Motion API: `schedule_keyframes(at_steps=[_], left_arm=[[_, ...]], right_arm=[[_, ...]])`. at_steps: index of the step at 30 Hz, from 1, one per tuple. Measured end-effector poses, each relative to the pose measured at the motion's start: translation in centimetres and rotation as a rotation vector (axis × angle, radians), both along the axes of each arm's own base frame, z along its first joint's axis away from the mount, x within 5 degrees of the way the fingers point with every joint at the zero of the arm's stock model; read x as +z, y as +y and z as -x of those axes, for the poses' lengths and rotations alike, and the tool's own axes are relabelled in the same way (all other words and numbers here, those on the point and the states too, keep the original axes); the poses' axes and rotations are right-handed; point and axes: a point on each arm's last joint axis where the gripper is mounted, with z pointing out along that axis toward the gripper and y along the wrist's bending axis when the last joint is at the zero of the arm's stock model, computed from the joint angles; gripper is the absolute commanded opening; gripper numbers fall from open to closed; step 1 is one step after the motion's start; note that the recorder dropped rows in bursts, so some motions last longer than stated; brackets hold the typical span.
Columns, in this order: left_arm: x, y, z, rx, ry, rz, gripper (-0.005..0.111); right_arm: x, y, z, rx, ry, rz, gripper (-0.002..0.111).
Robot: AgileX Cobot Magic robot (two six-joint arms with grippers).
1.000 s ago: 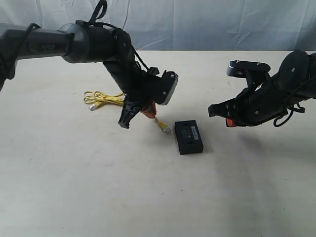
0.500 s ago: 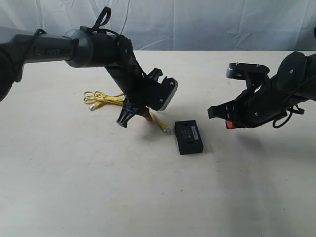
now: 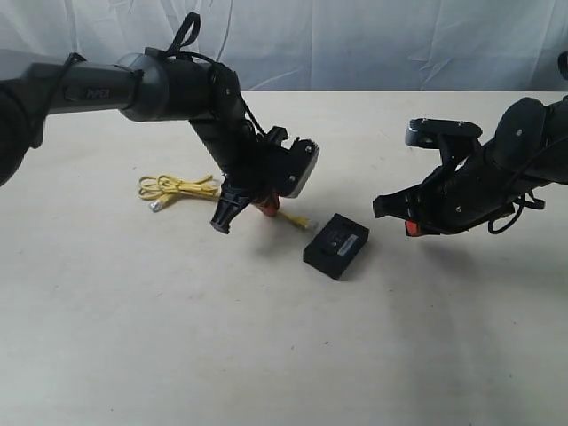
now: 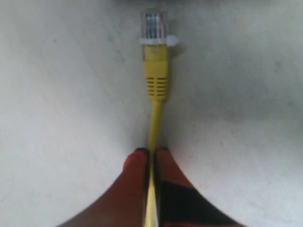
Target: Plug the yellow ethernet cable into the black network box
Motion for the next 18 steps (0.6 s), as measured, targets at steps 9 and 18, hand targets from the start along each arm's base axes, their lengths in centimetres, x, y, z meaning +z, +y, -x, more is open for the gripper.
schedule_keyframes(at_steps=[9, 18], left_arm=[[1.8, 1.1, 1.3, 0.181, 0.151, -0.084, 0.000], [4.0, 1.7, 2.1, 0.219, 0.193, -0.117, 0.000]], right_arm=[[0.0, 0.1, 0.0, -0.018, 0.001, -0.015, -0.001], [-0.1, 0.7, 0.8, -0.004, 0.084, -0.039, -0.001]])
